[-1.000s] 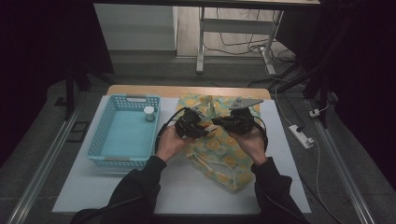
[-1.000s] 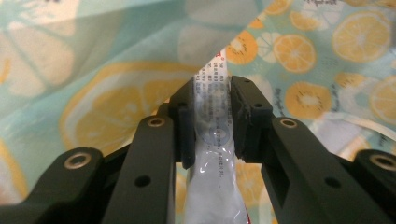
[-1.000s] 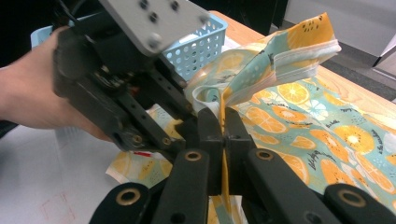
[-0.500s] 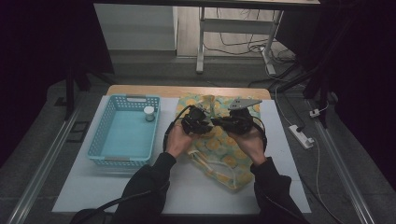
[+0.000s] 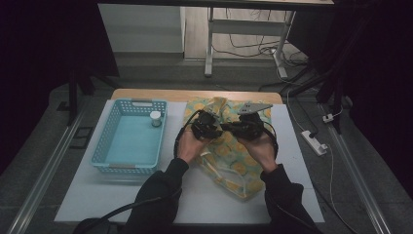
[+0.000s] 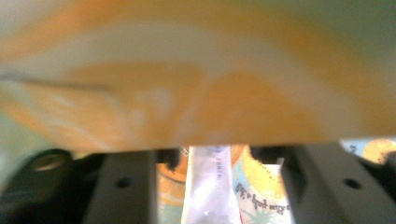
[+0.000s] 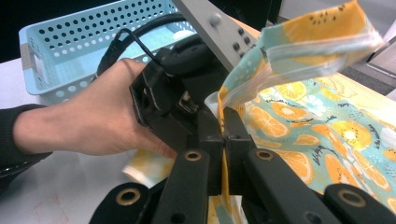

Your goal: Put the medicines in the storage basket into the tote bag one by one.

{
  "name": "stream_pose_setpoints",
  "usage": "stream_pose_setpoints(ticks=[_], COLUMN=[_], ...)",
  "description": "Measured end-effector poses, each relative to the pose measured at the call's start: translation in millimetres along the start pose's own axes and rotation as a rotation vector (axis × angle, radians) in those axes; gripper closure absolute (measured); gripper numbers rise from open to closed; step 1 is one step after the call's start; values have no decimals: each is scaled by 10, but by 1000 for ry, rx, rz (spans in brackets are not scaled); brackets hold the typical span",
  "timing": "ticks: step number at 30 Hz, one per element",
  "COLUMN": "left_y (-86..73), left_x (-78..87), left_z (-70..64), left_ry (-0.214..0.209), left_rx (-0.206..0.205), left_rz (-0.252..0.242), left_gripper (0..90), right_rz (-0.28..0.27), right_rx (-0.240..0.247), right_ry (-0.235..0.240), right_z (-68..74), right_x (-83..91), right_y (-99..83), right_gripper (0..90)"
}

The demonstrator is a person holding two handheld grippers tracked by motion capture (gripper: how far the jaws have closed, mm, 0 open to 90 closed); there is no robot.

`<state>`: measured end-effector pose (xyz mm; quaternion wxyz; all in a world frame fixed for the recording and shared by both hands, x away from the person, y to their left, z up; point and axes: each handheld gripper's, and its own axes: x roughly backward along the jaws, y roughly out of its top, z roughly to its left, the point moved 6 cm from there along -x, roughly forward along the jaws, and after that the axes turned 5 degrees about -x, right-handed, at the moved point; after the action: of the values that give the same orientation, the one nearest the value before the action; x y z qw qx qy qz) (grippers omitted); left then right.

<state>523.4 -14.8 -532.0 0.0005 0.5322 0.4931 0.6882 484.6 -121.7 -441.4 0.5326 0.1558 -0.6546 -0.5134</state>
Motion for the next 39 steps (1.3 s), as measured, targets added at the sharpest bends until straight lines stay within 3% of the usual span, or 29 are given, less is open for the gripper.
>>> stream_pose_setpoints(ticks=[3,12,17,26,29,35,39], left_y=[-9,-83,-124,-201,-235,-333,-398], left_x=[56,293,400,624,695,833,950], left_z=[-18,-89,-125,-108,-83,52,173], left_ry=[15,-61,-102,-172,-172,-186,-167], left_rx=[-2,-23,-10,13,0,12,19], left_rz=[21,25,40,10,6,-18,-44], left_gripper=[476,283,202,67,34,8,0], right_rz=[-1,0,1,1,2,2,0], right_rx=[0,1,2,2,2,2,1], right_ry=[0,3,5,5,6,4,3], right_z=[5,6,12,13,13,7,1], right_x=[5,3,1,4,2,10,13], right_y=[4,3,1,3,0,1,2], right_gripper=[897,897,897,897,897,897,897])
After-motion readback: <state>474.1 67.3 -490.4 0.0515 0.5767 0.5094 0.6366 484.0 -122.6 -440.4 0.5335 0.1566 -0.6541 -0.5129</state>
